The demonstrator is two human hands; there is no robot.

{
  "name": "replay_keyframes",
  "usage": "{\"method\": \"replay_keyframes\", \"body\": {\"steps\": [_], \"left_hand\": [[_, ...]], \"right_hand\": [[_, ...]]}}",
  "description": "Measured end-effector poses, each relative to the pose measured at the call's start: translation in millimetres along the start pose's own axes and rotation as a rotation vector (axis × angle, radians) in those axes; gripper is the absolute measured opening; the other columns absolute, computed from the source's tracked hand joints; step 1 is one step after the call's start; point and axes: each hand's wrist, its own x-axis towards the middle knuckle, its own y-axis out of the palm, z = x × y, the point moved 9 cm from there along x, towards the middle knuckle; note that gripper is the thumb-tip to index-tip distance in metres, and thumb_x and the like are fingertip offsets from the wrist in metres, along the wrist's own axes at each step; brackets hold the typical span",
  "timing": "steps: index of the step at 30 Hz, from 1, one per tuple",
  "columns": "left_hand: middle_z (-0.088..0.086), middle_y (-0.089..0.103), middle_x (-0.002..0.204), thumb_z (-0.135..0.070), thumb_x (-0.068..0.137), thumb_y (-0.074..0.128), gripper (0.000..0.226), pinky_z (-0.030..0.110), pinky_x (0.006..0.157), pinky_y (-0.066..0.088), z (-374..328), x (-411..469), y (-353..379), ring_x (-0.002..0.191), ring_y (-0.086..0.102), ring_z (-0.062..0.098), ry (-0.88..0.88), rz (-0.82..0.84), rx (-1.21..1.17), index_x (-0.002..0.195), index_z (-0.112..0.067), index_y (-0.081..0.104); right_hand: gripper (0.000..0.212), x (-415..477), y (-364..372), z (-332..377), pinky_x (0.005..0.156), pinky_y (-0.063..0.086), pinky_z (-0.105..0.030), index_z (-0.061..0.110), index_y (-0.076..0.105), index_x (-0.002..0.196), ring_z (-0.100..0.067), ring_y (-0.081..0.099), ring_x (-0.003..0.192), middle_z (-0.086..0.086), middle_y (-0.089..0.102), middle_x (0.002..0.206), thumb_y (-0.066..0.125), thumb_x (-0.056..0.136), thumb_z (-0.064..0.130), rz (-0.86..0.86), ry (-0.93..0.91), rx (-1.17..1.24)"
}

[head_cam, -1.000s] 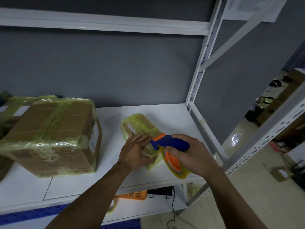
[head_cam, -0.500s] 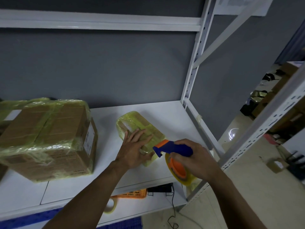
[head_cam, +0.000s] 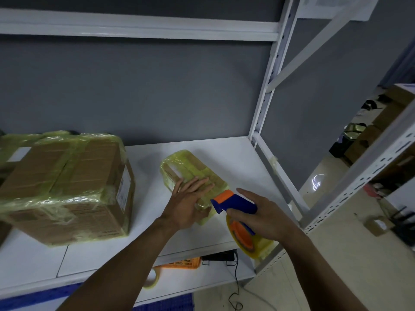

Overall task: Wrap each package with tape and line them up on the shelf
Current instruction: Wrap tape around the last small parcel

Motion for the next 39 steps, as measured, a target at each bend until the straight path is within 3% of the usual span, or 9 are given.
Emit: {"method": "replay_keyframes", "body": {"steps": [4, 7, 11, 17, 21, 24, 28, 31, 39], "left_hand": [[-0.022, 0.013, 0.166, -0.062, 0.093, 0.056, 0.074, 0.035, 0.123, -0.010, 3.9, -0.9, 1.5, 0.155, 0.004, 0.006, -0.001, 0.003, 0.005, 0.157, -0.045, 0.024], [-0.023, 0.013, 0.166, -0.064, 0.093, 0.056, 0.075, 0.034, 0.123, -0.009, 6.5, 0.7, 2.9, 0.155, 0.005, 0.005, 0.005, -0.004, -0.006, 0.157, -0.045, 0.024], [-0.022, 0.015, 0.166, -0.067, 0.093, 0.055, 0.075, 0.034, 0.123, -0.008, 8.6, 1.0, 2.9, 0.154, 0.006, 0.005, 0.012, -0.004, -0.011, 0.157, -0.043, 0.026], [-0.030, 0.008, 0.163, -0.072, 0.090, 0.054, 0.078, 0.027, 0.120, -0.014, 9.6, 2.7, 2.5, 0.153, 0.000, -0.002, 0.014, 0.017, -0.015, 0.156, -0.048, 0.023], [-0.038, -0.003, 0.160, -0.095, 0.076, 0.036, 0.094, 0.031, 0.121, -0.014, 16.0, 3.4, 3.0, 0.150, -0.011, -0.009, 0.020, 0.146, -0.085, 0.156, -0.052, 0.013], [-0.041, 0.002, 0.156, -0.101, 0.073, 0.014, 0.095, 0.034, 0.123, -0.011, 14.3, 8.4, -1.8, 0.151, -0.003, -0.008, -0.072, 0.129, -0.113, 0.154, -0.052, 0.024], [-0.035, 0.032, 0.153, -0.103, 0.065, 0.037, 0.099, 0.040, 0.126, -0.003, 0.6, 8.7, -9.1, 0.149, 0.016, -0.007, -0.255, -0.089, -0.130, 0.143, -0.043, 0.050], [-0.031, 0.040, 0.152, -0.089, 0.069, 0.058, 0.087, 0.040, 0.126, 0.001, -0.1, 11.0, -7.3, 0.149, 0.021, -0.004, -0.284, -0.102, -0.113, 0.140, -0.039, 0.057], [-0.019, 0.043, 0.155, -0.070, 0.088, 0.056, 0.065, 0.047, 0.125, 0.005, -10.1, 14.1, -5.0, 0.151, 0.028, 0.010, -0.233, -0.104, 0.036, 0.142, -0.035, 0.056]], "right_hand": [[0.030, -6.3, -1.8, 16.9, 0.074, 0.052, -0.018, 0.072, 0.056, 0.107, 0.007, 0.068, 0.090, 0.029, 0.071, 0.099, 0.068, 0.080, 0.066, 0.012, -0.082, 0.010], [0.027, -11.6, -12.6, 19.0, 0.072, 0.053, -0.021, 0.059, 0.062, 0.107, 0.000, 0.069, 0.086, 0.020, 0.073, 0.093, 0.070, 0.082, 0.051, -0.009, -0.085, 0.007], [0.030, -23.6, -18.7, 15.4, 0.071, 0.058, -0.018, 0.070, 0.058, 0.099, 0.001, 0.069, 0.088, 0.022, 0.071, 0.095, 0.072, 0.087, 0.047, 0.023, -0.068, -0.017], [0.049, -38.6, -16.3, -21.4, 0.086, 0.062, -0.033, 0.046, 0.059, 0.131, -0.011, 0.068, 0.103, 0.013, 0.070, 0.113, 0.078, 0.085, 0.048, 0.064, 0.049, 0.023], [0.047, -36.6, -5.4, -23.8, 0.082, 0.059, -0.024, 0.048, 0.056, 0.130, -0.007, 0.066, 0.103, 0.018, 0.068, 0.113, 0.075, 0.088, 0.050, 0.081, 0.036, 0.000], [0.036, -30.6, 3.4, -28.6, 0.083, 0.060, -0.029, 0.054, 0.060, 0.119, -0.006, 0.068, 0.098, 0.019, 0.070, 0.105, 0.075, 0.086, 0.051, 0.076, 0.039, 0.025], [0.031, -20.9, 20.7, -29.4, 0.076, 0.052, -0.020, 0.058, 0.054, 0.110, -0.003, 0.066, 0.097, 0.024, 0.067, 0.103, 0.074, 0.088, 0.051, 0.064, 0.041, 0.040], [0.026, -15.4, 26.0, -31.5, 0.075, 0.051, -0.019, 0.056, 0.058, 0.108, 0.000, 0.067, 0.091, 0.025, 0.069, 0.097, 0.073, 0.088, 0.050, 0.051, 0.038, 0.046], [0.033, -7.9, 36.8, -31.9, 0.077, 0.053, -0.021, 0.047, 0.057, 0.123, -0.004, 0.069, 0.090, 0.016, 0.070, 0.100, 0.070, 0.092, 0.049, 0.036, 0.003, 0.037]]}}
